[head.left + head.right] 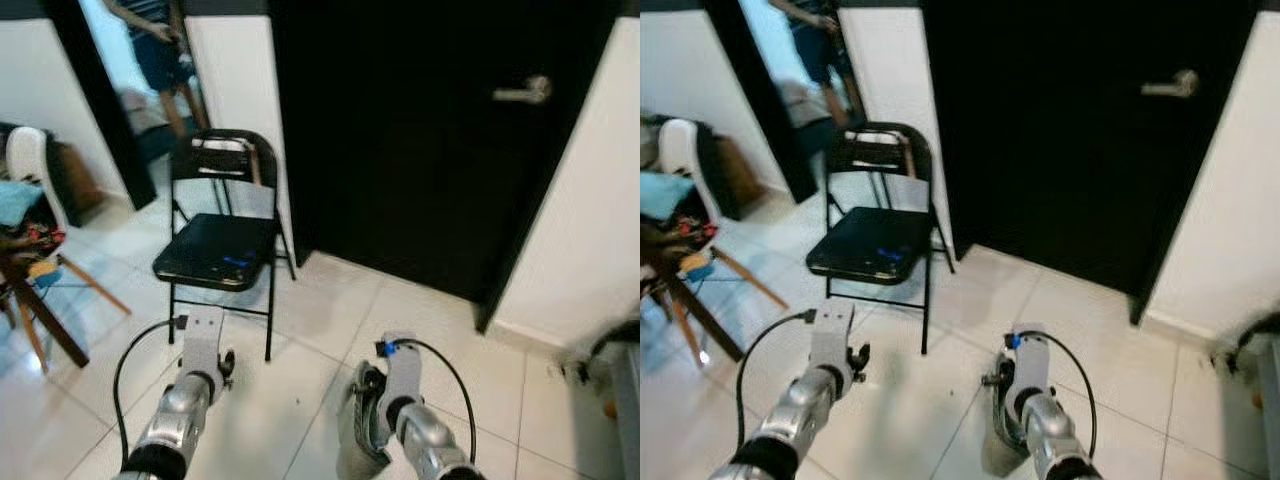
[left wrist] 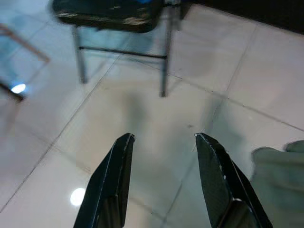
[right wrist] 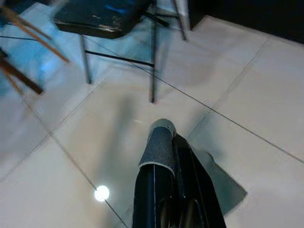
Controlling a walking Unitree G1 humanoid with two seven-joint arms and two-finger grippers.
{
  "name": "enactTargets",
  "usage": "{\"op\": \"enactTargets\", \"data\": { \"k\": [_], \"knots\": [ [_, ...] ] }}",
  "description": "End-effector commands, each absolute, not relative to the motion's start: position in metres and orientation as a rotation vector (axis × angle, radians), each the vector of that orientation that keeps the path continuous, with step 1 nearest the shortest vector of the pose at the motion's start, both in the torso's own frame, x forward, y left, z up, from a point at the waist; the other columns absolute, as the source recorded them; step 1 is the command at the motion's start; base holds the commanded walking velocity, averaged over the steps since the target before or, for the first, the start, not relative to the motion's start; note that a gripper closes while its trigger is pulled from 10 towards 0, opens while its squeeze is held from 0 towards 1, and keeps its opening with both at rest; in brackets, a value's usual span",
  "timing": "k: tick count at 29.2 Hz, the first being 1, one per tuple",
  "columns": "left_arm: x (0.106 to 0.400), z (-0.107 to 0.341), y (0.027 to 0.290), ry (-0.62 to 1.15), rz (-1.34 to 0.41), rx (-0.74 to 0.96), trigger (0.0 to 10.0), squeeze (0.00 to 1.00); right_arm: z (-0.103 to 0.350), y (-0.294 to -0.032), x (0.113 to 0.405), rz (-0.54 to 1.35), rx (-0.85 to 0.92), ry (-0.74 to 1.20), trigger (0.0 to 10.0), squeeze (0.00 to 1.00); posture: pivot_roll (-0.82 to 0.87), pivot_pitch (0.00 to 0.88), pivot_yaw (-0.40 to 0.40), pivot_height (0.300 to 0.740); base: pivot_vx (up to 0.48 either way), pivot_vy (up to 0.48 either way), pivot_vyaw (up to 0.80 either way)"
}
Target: Hang hanger
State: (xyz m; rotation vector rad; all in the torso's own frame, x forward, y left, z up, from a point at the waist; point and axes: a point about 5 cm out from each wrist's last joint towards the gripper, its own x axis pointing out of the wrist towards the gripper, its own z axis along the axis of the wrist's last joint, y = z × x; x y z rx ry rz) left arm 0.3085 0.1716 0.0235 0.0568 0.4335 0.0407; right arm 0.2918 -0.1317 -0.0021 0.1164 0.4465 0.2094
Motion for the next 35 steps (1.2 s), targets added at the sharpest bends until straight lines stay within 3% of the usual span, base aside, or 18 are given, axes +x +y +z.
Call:
{"op": "enactTargets", "data": {
  "k": [1,15,17,24,32,35],
  "knots": [
    [0.309,0.023,0.174,0.446,0.05,0.062,10.0,0.0,-0.002,-0.126,0.291,0.227,0.134,0.446,10.0,0.0,0.01,0.011,0.02,0.74,0.0,0.0,0.8],
    [0.327,0.06,0.182,0.287,0.124,0.094,10.0,0.0,0.027,-0.116,0.314,0.367,0.091,0.337,10.0,0.0,-0.01,0.009,0.024,0.74,0.0,0.0,0.8],
    [0.334,0.081,0.183,0.166,0.159,0.136,10.0,0.0,0.046,-0.115,0.326,0.378,0.11,0.25,10.0,0.0,-0.01,0.01,0.023,0.74,0.0,0.0,0.8],
    [0.338,0.104,0.18,0.057,0.166,0.117,10.0,0.0,0.074,-0.118,0.342,0.349,0.153,0.129,10.0,0.0,-0.01,0.015,0.012,0.74,0.0,0.0,0.8],
    [0.337,0.11,0.173,0.043,0.144,0.113,10.0,0.0,0.092,-0.117,0.349,0.336,0.15,0.046,10.0,0.0,-0.03,0.022,0.028,0.74,0.0,0.0,0.8],
    [0.335,0.117,0.169,0.011,0.137,0.094,10.0,0.0,0.122,-0.115,0.357,0.341,0.174,-0.091,10.0,0.0,-0.02,0.018,0.018,0.74,0.0,0.0,0.8]
  ]
}}
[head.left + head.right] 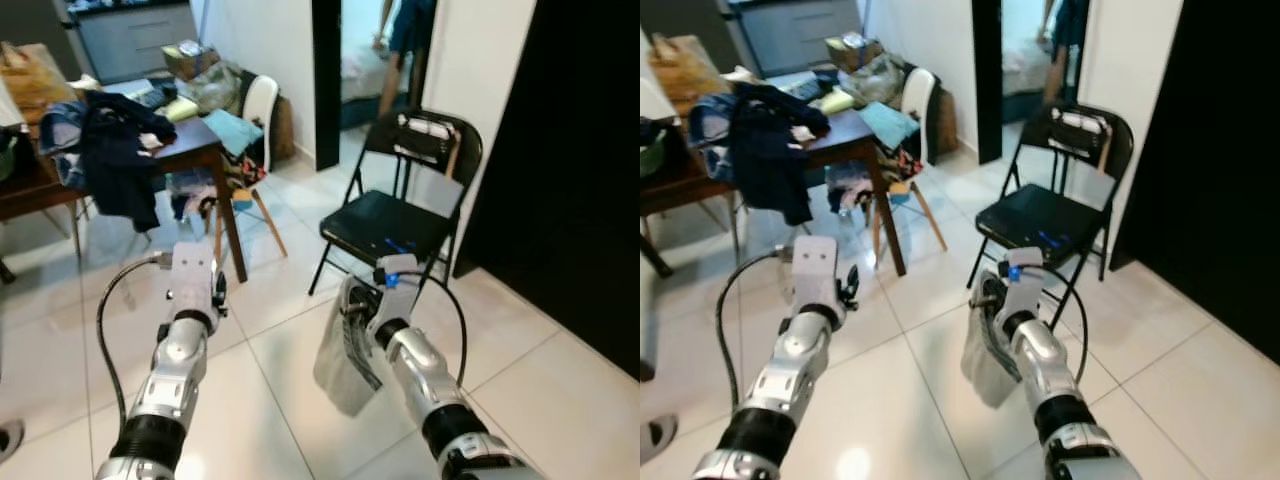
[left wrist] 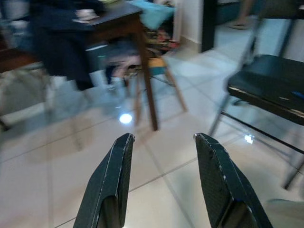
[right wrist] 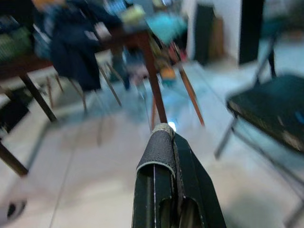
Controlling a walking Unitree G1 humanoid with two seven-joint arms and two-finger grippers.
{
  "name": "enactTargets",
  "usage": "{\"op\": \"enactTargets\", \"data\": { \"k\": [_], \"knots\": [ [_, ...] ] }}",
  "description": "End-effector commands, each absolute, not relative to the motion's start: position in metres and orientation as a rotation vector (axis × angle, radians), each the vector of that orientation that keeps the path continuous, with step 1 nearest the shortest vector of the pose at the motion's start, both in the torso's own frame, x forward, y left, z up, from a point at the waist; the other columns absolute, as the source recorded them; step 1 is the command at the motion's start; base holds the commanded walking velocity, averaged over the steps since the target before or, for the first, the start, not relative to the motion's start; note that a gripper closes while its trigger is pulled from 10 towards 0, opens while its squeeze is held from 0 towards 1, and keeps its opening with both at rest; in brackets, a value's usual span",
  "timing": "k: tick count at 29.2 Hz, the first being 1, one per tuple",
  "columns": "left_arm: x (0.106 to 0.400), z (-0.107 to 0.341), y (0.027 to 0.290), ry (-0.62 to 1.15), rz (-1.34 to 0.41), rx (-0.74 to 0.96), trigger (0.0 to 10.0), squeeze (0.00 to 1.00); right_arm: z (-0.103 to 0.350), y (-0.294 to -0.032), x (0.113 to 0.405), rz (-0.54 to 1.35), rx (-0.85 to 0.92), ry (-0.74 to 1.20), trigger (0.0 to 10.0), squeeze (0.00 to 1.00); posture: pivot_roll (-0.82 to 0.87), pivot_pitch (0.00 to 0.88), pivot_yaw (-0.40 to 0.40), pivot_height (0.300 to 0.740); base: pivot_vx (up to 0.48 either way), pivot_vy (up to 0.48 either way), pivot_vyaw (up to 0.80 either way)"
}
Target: Hang hanger
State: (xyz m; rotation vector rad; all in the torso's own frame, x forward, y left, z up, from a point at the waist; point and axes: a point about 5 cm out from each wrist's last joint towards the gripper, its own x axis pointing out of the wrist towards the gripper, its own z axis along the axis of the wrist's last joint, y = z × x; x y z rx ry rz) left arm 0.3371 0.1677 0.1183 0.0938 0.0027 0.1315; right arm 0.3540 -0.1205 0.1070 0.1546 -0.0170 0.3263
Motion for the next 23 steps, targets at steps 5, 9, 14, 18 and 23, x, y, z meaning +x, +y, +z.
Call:
{"op": "enactTargets", "data": {
  "k": [5,9,14,18,23],
  "knots": [
    [0.342,0.144,0.162,-0.074,0.091,0.039,10.0,0.0,0.15,-0.101,0.359,0.475,0.114,-0.166,10.0,0.0,-0.04,0.024,0.017,0.74,0.0,0.0,0.76],
    [0.343,0.15,0.155,-0.084,0.043,0.037,10.0,0.0,0.151,-0.092,0.356,0.52,0.101,-0.169,10.0,0.0,-0.03,0.02,0.02,0.74,0.089,0.0,0.31],
    [0.345,0.161,0.152,-0.103,0.037,0.014,10.0,0.0,0.158,-0.09,0.357,0.495,0.156,-0.184,10.0,0.0,-0.04,0.026,0.024,0.74,0.37,0.0,0.0],
    [0.346,0.163,0.152,-0.108,0.036,0.012,10.0,0.0,0.161,-0.091,0.358,0.484,0.167,-0.191,10.0,0.0,-0.04,0.026,0.024,0.74,0.39,0.0,0.0],
    [0.346,0.169,0.15,-0.117,0.029,0.001,10.0,0.0,0.164,-0.095,0.356,0.483,0.275,-0.176,10.0,0.0,-0.04,0.021,0.024,0.74,0.389,0.0,0.0]
  ]
}}
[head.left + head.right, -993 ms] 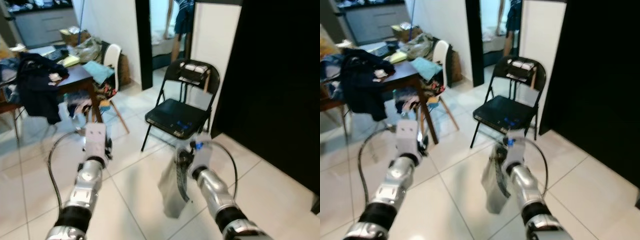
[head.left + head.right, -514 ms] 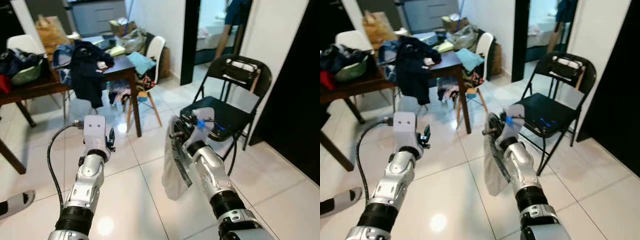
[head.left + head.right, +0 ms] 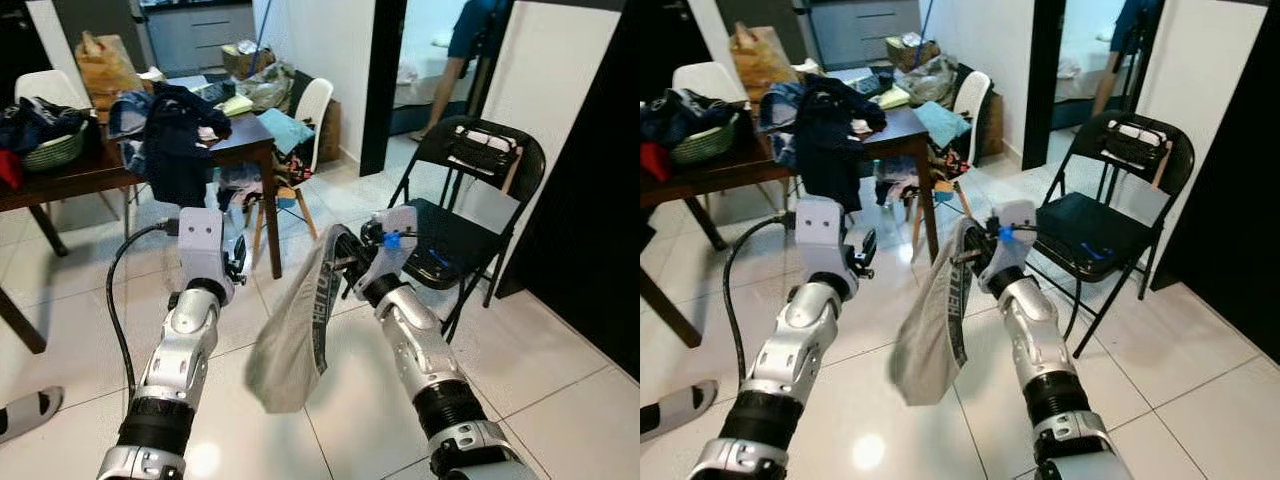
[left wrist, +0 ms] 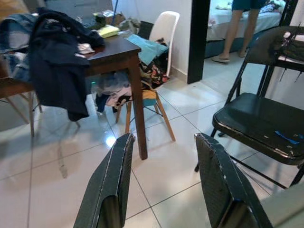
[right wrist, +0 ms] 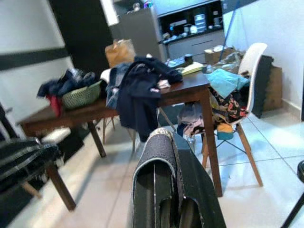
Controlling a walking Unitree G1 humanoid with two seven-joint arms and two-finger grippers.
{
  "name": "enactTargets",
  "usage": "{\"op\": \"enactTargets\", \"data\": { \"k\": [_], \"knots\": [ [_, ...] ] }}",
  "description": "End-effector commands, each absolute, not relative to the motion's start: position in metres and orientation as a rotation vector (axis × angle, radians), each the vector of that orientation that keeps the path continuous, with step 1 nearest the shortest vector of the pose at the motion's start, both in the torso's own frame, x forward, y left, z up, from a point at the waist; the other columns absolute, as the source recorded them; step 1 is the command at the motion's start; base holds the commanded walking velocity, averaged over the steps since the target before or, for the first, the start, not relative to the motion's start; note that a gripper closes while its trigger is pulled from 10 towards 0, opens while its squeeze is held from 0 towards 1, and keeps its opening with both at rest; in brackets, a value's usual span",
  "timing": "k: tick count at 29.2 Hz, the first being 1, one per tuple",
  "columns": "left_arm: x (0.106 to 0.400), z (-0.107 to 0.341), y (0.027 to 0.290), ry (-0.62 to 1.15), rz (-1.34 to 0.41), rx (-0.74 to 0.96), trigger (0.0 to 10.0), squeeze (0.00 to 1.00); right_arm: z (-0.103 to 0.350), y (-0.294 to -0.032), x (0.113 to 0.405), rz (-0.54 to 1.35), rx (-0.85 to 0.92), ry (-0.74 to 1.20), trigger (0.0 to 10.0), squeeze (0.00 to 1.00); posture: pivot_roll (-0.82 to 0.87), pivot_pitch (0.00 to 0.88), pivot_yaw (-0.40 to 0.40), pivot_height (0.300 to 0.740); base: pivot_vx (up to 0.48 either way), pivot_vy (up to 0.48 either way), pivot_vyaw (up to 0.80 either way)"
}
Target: Hang hanger
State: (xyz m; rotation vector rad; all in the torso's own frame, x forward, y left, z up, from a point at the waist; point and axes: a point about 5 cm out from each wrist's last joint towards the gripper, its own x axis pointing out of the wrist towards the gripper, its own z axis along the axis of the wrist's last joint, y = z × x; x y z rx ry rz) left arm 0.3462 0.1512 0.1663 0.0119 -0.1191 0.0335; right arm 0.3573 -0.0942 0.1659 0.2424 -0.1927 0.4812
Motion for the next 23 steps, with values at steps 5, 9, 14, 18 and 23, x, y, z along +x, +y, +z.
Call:
{"op": "enactTargets", "data": {
  "k": [5,9,14,18,23],
  "knots": [
    [0.345,0.17,0.151,-0.117,0.027,0.006,10.0,0.0,0.163,-0.096,0.356,0.471,0.227,-0.17,10.0,0.0,-0.03,0.019,0.018,0.74,0.388,0.0,0.0],
    [0.343,0.171,0.155,-0.118,0.036,0.012,10.0,0.0,0.165,-0.094,0.356,0.474,0.212,-0.184,10.0,0.0,-0.03,0.012,0.014,0.74,0.384,0.0,0.0],
    [0.342,0.172,0.157,-0.121,0.042,0.019,10.0,0.0,0.166,-0.09,0.356,0.486,0.215,-0.184,10.0,0.0,-0.02,0.004,0.009,0.74,0.384,0.0,0.0],
    [0.342,0.174,0.157,-0.124,0.043,0.02,10.0,0.0,0.167,-0.087,0.356,0.494,0.213,-0.182,10.0,0.0,-0.02,0.0,0.005,0.74,0.382,0.0,0.0],
    [0.341,0.175,0.157,-0.129,0.049,0.02,10.0,0.0,0.168,-0.084,0.355,0.519,0.176,-0.188,10.0,0.0,-0.02,0.0,-0.002,0.74,0.379,0.0,0.0]
  ]
}}
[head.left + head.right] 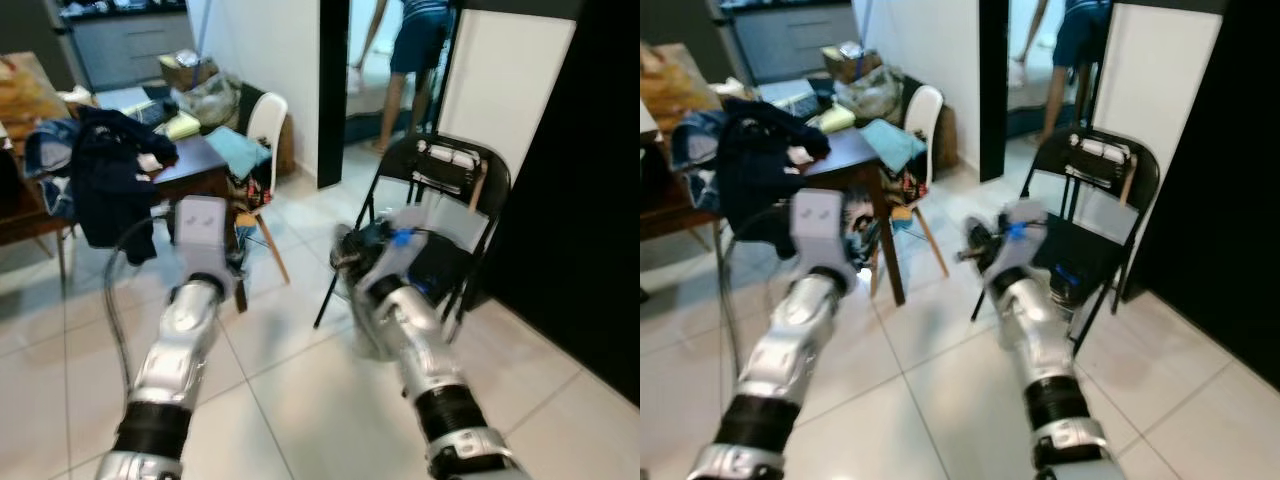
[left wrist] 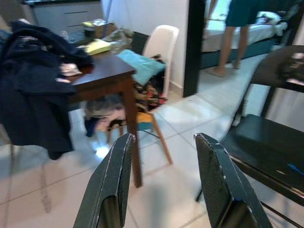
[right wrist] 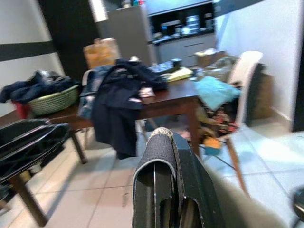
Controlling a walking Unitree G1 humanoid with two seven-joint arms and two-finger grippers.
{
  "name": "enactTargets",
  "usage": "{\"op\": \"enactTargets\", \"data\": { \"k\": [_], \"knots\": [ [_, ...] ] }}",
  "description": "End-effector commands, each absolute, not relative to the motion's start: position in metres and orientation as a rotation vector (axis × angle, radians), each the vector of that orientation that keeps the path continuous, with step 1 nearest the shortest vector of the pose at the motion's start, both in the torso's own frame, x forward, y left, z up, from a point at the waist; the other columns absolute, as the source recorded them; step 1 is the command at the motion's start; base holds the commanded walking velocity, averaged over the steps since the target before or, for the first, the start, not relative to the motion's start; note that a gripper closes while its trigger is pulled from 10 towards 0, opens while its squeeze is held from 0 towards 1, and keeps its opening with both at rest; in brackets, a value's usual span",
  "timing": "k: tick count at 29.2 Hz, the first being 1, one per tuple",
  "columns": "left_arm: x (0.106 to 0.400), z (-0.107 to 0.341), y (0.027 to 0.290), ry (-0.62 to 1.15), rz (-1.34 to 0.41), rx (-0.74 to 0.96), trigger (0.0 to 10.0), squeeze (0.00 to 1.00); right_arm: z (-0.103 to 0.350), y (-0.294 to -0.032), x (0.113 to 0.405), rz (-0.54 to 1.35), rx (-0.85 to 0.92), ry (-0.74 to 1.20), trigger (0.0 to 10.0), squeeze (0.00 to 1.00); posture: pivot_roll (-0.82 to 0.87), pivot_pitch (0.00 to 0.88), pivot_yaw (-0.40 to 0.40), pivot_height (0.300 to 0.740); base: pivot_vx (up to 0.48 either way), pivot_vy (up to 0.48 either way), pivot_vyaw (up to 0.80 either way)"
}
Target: Hang hanger
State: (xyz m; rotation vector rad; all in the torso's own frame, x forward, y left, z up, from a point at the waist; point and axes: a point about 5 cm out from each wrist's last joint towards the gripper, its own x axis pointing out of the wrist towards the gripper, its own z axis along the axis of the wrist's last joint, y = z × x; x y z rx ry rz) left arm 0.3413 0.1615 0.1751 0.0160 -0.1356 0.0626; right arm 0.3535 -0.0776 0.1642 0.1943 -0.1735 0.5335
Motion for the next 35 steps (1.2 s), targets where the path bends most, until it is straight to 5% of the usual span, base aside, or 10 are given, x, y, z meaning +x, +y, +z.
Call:
{"op": "enactTargets", "data": {
  "k": [1,8,35],
  "knots": [
    [0.341,0.175,0.157,-0.129,0.049,0.02,10.0,0.0,0.168,-0.084,0.355,0.519,0.176,-0.188,10.0,0.0,-0.02,0.0,-0.002,0.74,0.379,0.0,0.0],
    [0.341,0.178,0.159,-0.131,0.054,0.025,10.0,0.0,0.169,-0.081,0.355,0.526,0.16,-0.18,10.0,0.0,-0.01,0.0,-0.005,0.74,0.379,0.0,0.64],
    [0.341,0.184,0.161,-0.136,0.055,0.045,10.0,0.0,0.19,-0.084,0.359,0.513,0.208,-0.246,10.0,0.0,-0.01,0.004,-0.006,0.74,0.378,0.0,0.0]
  ]
}}
